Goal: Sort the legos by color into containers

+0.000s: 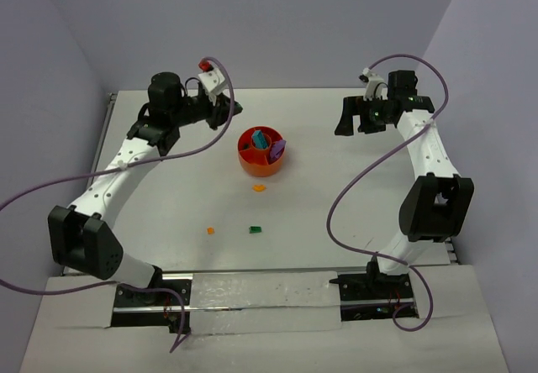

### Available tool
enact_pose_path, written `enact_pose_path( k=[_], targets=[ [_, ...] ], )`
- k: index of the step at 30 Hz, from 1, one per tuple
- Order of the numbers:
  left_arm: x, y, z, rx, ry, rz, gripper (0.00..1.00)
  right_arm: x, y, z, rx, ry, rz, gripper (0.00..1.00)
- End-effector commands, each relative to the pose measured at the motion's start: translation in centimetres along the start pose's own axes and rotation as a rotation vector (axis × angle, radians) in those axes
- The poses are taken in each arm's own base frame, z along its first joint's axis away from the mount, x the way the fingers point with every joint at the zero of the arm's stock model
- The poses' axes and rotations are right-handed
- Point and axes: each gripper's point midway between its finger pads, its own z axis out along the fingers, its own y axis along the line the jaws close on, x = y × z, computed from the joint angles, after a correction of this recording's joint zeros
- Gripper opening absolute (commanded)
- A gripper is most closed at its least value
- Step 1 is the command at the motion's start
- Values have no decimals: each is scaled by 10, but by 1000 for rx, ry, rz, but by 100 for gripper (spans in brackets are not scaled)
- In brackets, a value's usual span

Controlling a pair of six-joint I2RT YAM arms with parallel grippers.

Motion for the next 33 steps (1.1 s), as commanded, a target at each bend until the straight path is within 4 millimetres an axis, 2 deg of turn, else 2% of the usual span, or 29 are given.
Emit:
enact_pose_path(
  k=[1, 3, 8, 9, 13, 18, 24, 33],
  targets=[
    [38, 26, 15, -52, 40, -268, 6, -31, -1, -3, 2, -66, -16, 100],
    [41, 29, 18, -45, 38, -356, 6, -33, -2, -2, 5, -68, -20, 100],
    [65, 44, 38, -24, 84, -516, 3, -41, -6, 0, 18, -75, -37, 100],
    [62, 46, 39, -26, 77, -515, 3, -42, -6, 0, 19, -77, -40, 100],
    [75, 56, 51, -49, 85, -528, 3, -44, -9, 2, 28, -76, -44, 100],
    [100, 61, 62, -51, 133, -542, 6, -42, -11, 1, 40, -74, -48, 100],
    [116, 51, 70, -25, 171, -543, 7, -39, -13, 0, 53, -68, -55, 100],
    [137, 26, 77, 15, 224, -555, 10, -33, -14, 1, 61, -54, -55, 100]
  ],
)
